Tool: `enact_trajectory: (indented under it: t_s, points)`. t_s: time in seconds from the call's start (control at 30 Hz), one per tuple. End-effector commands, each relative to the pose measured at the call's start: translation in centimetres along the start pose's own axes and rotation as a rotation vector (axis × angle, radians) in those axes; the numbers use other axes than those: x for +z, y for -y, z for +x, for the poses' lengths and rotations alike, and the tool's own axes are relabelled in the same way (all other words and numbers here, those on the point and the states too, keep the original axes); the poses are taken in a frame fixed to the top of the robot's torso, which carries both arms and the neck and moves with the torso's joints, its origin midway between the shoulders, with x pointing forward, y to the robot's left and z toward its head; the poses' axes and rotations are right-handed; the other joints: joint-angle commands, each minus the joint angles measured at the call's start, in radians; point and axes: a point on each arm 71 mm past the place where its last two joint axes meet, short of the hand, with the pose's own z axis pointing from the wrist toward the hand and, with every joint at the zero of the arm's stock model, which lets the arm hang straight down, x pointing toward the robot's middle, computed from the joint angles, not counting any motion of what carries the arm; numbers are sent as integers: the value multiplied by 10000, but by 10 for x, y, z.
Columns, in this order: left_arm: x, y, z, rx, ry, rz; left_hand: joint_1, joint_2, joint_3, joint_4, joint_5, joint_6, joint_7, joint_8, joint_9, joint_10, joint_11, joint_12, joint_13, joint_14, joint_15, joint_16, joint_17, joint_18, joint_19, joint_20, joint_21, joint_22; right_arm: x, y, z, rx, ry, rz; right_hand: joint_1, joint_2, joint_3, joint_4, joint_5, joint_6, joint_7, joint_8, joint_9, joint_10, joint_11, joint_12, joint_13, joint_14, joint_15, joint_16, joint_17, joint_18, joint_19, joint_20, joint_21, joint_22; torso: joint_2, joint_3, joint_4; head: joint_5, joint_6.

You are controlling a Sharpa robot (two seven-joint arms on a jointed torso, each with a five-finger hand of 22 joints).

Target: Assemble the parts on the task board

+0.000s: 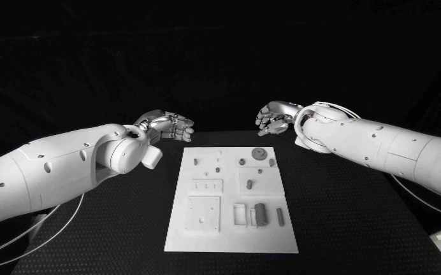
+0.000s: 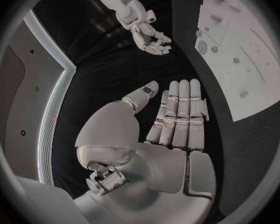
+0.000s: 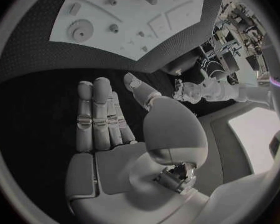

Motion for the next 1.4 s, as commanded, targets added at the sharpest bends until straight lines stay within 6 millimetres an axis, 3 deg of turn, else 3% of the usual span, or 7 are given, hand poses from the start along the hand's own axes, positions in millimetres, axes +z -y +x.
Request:
enact_trajectory:
  t_s: [0.03,0.17,0.3,0.4,0.83,1.4]
  points:
    - [-7,4,8,119,-381,404,-49,-89,48,-8,-23,61,-9,-19,-23,64,7,-50,14,78,0,-63,22,-57,56,21,52,10,1,-7,6,-1387,-273,-236,82,3,-10,-4,48,123,-6,-58,2,149,-26,-65,-10,159,-17,550,258,466,177,-133,465,264,233,82,276,-208,51]
    - [-15,7,12,87,-525,492,-66,-115,40,-8,-31,60,-4,-34,-44,53,17,-83,12,69,7,-91,36,-61,47,25,42,15,5,-16,10,-2033,-294,-379,75,29,70,0,52,193,-39,-112,16,254,-37,-167,-14,136,-26,1086,438,466,181,-276,1030,249,394,143,451,-369,48]
    - [-18,12,14,26,-619,633,-89,-143,30,-7,-43,52,3,-53,-69,35,31,-123,9,55,15,-126,50,-65,34,29,29,19,7,-22,14,-2500,-333,-453,64,-5,103,0,50,193,-57,-146,18,253,-25,-231,-28,111,-15,1242,456,466,141,-303,1206,244,517,205,565,-468,17]
    - [-19,14,16,4,-656,694,-99,-149,27,-4,-47,49,7,-63,-82,23,39,-147,6,50,19,-145,58,-67,26,33,21,22,8,-25,17,-2940,-331,-520,46,-32,113,3,49,183,-61,-170,16,229,-12,-276,-44,113,-3,1334,465,466,135,-318,1303,242,612,248,638,-532,73]
    - [-16,15,16,-1,-697,777,-152,-160,12,14,-60,30,24,-99,-130,-7,67,-228,-1,52,26,-204,94,-68,16,40,0,34,10,-21,31,-3592,-718,-392,-8,-95,169,11,48,221,-111,-207,32,233,3,-350,-78,107,14,1675,482,466,115,-377,1624,230,898,360,755,-759,214]
    - [-16,15,16,1,-732,782,-183,-155,4,25,-62,29,29,-111,-153,-5,73,-262,1,58,29,-235,116,-68,14,43,-9,42,6,-17,47,-3871,-1311,-333,-138,-193,187,30,49,185,-151,-256,30,151,30,-384,-125,60,43,1790,433,466,58,-381,1733,216,1081,412,816,-844,196]
